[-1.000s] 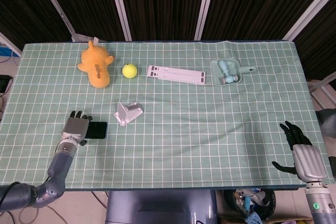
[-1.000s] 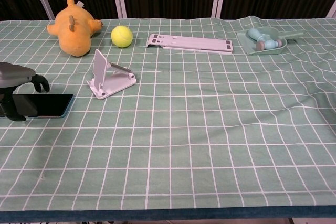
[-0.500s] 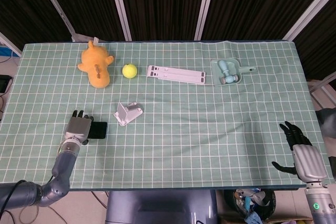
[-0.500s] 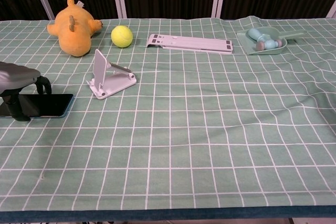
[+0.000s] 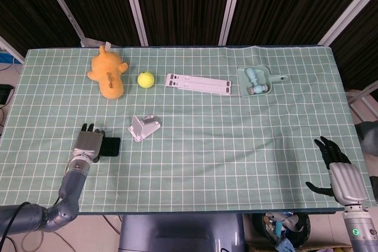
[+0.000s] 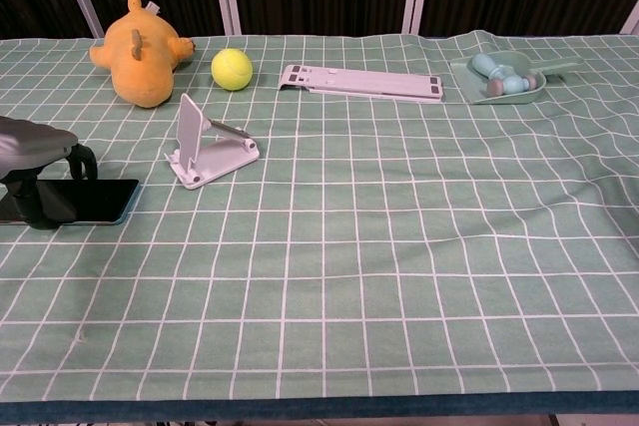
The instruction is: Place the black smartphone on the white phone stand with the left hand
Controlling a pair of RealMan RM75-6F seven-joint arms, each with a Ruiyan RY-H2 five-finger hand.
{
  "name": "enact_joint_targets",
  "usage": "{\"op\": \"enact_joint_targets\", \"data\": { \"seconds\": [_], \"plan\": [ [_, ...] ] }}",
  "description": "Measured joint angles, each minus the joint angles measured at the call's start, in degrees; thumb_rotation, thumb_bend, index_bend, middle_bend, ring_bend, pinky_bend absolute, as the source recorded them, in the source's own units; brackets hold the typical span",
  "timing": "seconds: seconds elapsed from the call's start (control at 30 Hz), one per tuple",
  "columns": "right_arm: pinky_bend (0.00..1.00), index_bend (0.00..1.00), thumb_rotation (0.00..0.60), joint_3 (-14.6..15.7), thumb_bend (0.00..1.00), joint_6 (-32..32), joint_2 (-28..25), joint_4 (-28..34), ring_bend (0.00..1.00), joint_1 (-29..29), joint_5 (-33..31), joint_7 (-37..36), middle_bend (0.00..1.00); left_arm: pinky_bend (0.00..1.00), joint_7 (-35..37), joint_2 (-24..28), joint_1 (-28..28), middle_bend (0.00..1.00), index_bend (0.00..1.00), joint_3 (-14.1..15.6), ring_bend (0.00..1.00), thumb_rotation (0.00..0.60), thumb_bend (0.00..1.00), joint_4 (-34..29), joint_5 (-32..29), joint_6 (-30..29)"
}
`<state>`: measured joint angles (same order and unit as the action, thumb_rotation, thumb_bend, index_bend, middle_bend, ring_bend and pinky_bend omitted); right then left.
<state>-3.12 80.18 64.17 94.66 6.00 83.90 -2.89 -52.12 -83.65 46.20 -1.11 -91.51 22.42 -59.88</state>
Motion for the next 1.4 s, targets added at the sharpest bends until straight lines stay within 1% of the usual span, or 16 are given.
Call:
{"op": "enact_joint_targets", "data": {
  "seconds": [0.1,0.4,0.6,0.87,1.1,1.2,1.4],
  "plan": [
    [0.21,0.00,0.600,0.00,0.12,0.00,-0.02,0.06,0.00,-0.02,-0.04,-0.04,0.00,0.00,0.31,-0.27,0.00,0.32,0.30,0.13,0.01,0.600,0.22,0.25,0.14,-0.05],
    [0.21,0.00,0.600,0.06,0.12,0.17,0.03,0.09,0.00,-0.10,0.09,0.08,0.00,0.00,2.36,-0.97,-0.55,0.50,0.42,0.17,0.08,0.600,0.31,0.87,2.29,-0.67],
    [0.21,0.00,0.600,0.06,0.12,0.20,0.03,0.17,0.00,-0.14,0.05,0.07,0.00,0.01,4.12,-0.98,-1.21,0.57,0.47,0.12,0.12,0.600,0.36,1.11,4.26,-1.19],
    [0.21,0.00,0.600,0.10,0.12,0.32,0.02,0.24,0.00,-0.21,0.14,0.07,0.00,0.01,6.65,-0.46,-2.38,0.61,0.51,-0.11,0.14,0.600,0.41,0.92,6.65,-1.85],
    [0.21,0.00,0.600,0.10,0.12,0.40,0.00,0.25,0.00,-0.25,0.20,0.01,0.00,0.01,8.68,0.48,-3.18,0.62,0.52,-0.86,0.16,0.600,0.42,-0.68,8.51,-2.79],
    [0.21,0.00,0.600,0.07,0.12,0.49,-0.01,0.23,0.00,-0.27,0.24,-0.07,0.00,0.01,10.18,1.07,-3.58,0.62,0.52,-1.64,0.16,0.600,0.42,-1.93,9.14,-3.23],
    [0.21,0.00,0.600,0.07,0.12,0.38,-0.07,0.27,0.00,-0.24,0.23,-0.40,0.00,0.02,14.47,3.00,-4.63,0.63,0.53,-3.98,0.17,0.600,0.42,-6.44,10.62,-4.31]
  ]
}}
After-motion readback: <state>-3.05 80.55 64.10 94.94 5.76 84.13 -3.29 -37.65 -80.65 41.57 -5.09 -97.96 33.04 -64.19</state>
